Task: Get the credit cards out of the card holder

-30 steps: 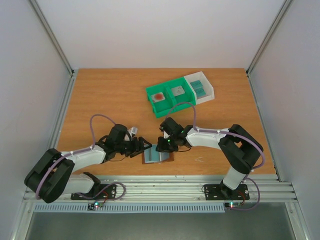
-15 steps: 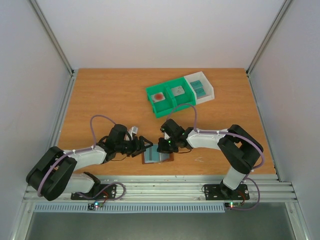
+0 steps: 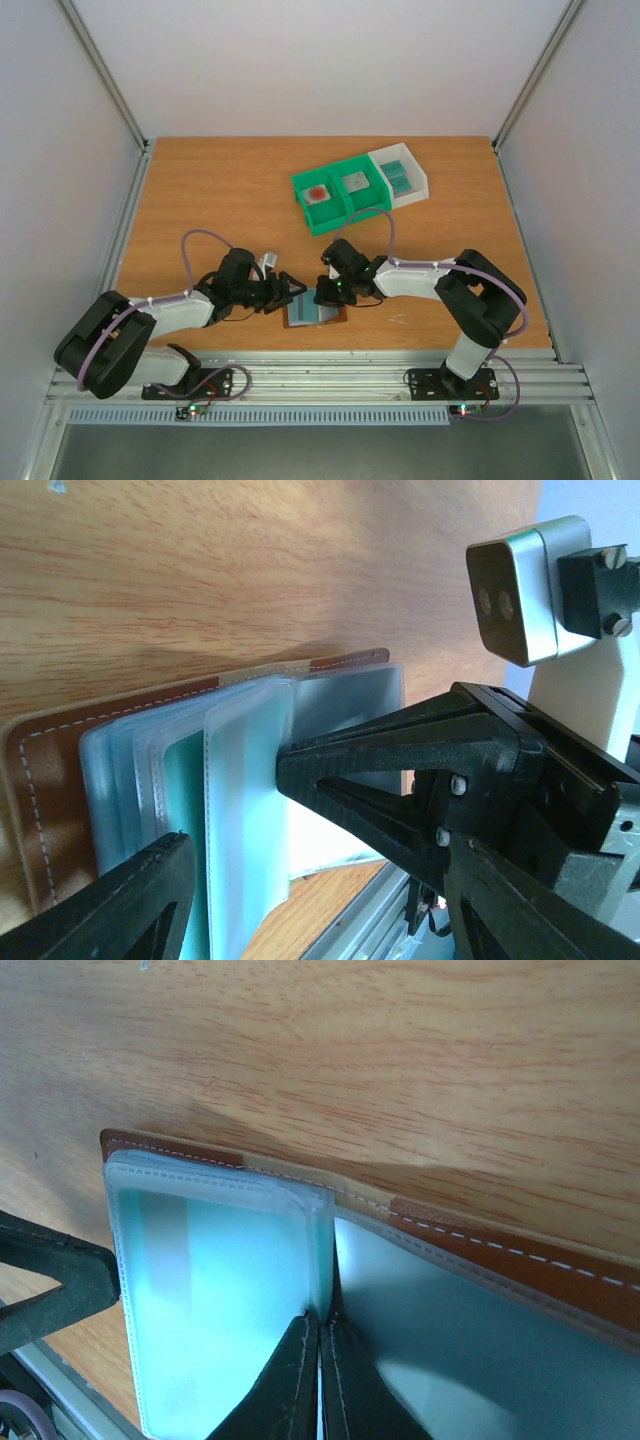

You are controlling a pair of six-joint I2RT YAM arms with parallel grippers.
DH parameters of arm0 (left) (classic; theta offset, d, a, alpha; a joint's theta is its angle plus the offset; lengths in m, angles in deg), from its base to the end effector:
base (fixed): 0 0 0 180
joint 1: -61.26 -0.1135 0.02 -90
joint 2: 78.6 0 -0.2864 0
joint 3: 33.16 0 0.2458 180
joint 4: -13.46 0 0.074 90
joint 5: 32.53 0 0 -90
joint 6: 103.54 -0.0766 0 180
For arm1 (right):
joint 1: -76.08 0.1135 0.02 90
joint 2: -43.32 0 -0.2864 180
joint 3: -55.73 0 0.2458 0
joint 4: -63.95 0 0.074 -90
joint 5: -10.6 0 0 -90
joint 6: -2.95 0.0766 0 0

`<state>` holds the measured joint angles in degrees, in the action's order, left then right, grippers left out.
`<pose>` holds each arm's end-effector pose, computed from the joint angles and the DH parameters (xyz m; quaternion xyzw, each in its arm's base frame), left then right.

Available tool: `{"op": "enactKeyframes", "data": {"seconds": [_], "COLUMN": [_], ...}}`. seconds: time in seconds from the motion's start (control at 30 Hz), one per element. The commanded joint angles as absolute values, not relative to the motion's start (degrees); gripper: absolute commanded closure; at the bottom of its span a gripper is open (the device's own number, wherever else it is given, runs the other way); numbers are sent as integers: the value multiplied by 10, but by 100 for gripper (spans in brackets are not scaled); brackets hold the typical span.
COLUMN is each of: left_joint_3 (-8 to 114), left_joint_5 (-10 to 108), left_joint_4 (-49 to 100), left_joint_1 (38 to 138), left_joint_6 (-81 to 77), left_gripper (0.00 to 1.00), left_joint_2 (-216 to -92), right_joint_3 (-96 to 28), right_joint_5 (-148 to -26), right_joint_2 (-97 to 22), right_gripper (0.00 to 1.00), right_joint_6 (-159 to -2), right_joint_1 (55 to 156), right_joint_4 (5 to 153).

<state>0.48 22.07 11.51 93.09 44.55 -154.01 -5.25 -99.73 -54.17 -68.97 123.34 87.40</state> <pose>0.1771 -0.1622 0.1396 -0.0704 0.8695 -0.4803 0.0913 0.2030 0.2589 0.1250 -0.2837 0.9085 0.2812 0.1227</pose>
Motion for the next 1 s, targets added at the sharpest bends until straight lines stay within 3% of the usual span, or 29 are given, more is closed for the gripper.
{"op": "enactKeyframes", "data": {"seconds": [0.0, 0.17, 0.33, 0.67, 0.97], "left_joint_3": [14, 14, 11, 43, 98], "left_joint_5": [216, 212, 196, 216, 235], "left_joint_4": [68, 54, 25, 119, 263], "left_joint_1": [929, 929, 929, 929, 929], "left_joint_6": [445, 443, 454, 428, 372], "left_gripper": [31, 37, 52, 99, 100], "left_joint_2": [-1557, -1574, -1589, -1599, -1584], "right_joint_3": [-43, -41, -35, -41, -55], "right_joint_5": [-986, -988, -992, -1037, -1005], "right_joint_2": [-551, -551, -550, -518, -473], "right_gripper": [97, 97, 96, 88, 80], "right_joint_6": [-681, -679, -672, -642, -685], "right_joint_1": [1238, 1238, 1238, 1237, 1232], "right_joint_4": [878, 875, 867, 867, 944]}}
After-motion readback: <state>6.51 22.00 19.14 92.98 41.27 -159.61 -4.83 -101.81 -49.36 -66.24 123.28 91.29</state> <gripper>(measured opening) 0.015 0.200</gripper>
